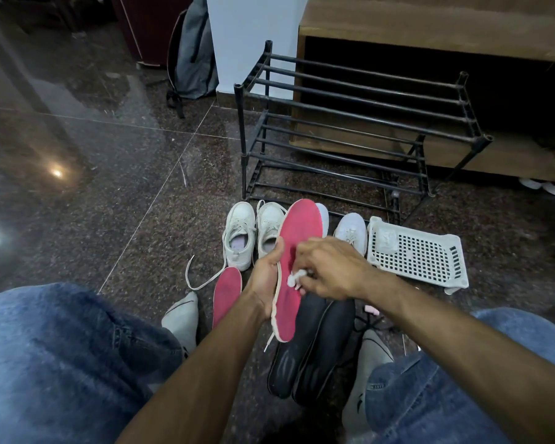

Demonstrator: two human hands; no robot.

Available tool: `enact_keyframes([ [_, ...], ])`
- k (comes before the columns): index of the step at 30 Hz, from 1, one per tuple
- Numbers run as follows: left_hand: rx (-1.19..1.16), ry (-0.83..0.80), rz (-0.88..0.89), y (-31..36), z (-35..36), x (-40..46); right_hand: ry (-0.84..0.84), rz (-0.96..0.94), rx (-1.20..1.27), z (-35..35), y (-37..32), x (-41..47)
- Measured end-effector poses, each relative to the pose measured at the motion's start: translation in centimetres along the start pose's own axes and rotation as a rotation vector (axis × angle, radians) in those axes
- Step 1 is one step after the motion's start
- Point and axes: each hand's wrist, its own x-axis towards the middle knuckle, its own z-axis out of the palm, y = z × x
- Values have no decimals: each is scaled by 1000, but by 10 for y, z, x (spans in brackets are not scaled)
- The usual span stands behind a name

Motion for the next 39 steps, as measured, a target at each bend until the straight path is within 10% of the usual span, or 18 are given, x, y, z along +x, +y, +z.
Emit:
enact_keyframes([
  [9, 33, -118, -77, -4, 4, -12, 478, 634, 50, -9, 28, 28],
  [17, 162, -62, -81, -7, 7, -14, 329, 292, 301, 3, 20, 20],
  [22, 210, -141, -99, -7, 6, -16, 354, 469, 78, -10, 35, 26],
  [30, 60, -138, -63, -7, -4, -3, 76, 237, 554, 6, -4, 8],
  [39, 20, -225, -108, -5, -4, -2, 286, 480, 246, -5, 7, 30],
])
